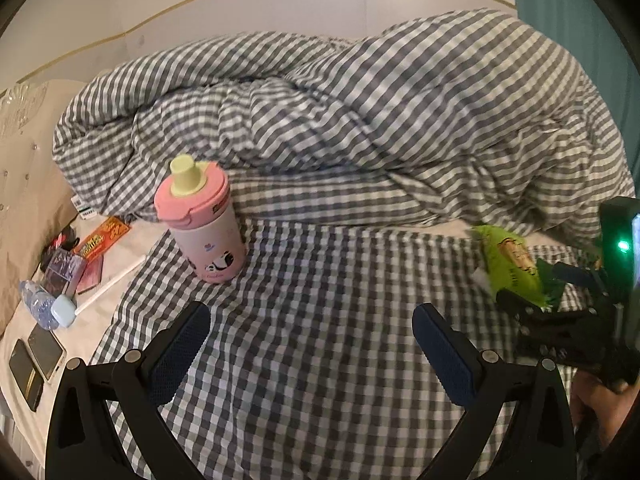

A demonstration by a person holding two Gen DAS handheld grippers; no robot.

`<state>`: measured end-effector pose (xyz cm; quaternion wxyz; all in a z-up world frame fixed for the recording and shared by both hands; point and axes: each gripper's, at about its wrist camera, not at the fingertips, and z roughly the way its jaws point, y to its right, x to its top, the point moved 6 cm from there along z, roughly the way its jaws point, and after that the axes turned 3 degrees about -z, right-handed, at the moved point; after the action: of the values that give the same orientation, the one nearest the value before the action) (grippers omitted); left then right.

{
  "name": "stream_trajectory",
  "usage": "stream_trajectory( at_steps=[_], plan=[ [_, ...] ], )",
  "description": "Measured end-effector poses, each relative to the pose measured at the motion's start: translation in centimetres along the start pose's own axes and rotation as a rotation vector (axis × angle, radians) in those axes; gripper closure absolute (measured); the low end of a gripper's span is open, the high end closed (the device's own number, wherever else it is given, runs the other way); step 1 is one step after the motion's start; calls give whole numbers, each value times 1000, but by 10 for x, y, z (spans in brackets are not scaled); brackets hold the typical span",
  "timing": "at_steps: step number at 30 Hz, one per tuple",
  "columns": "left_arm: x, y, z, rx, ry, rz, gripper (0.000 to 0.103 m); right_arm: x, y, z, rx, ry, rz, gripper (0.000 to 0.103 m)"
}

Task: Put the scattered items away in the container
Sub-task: 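Grasp the green snack packet with the right tool, then grasp the white phone stand with the left tool while the right tool carries the snack packet to the box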

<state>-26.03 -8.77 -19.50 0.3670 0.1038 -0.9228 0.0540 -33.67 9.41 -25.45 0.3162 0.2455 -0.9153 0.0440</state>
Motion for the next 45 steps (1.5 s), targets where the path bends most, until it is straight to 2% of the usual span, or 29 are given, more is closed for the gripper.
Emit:
stream_trajectory(
  at_steps=[7,17,22,24,25,28,34,45],
  plan=[
    [-3,0,17,-5,-13,3,0,-2,22,32,-8,-47,62,1],
    [-14,8,35,-43,-48,4,0,-1,34,64,-60,-108,57,0],
    [-19,12,38,-52,-61,4,0,-1,36,60,-61,-107,49,14],
    [-19,15,37,-57,-59,5,0,-1,38,56,-52,-97,59,18],
    [-19,16,36,-60,-59,4,0,-2,40,53,-52,-93,62,23],
    [-18,21,34,-75,-58,5,0,-5,43,44,-33,-81,79,27],
    [-19,42,28,-104,-58,30,0,-13,49,18,9,-52,110,29],
    [-22,94,15,-193,-58,74,0,-10,59,-62,25,58,142,30]
  ],
)
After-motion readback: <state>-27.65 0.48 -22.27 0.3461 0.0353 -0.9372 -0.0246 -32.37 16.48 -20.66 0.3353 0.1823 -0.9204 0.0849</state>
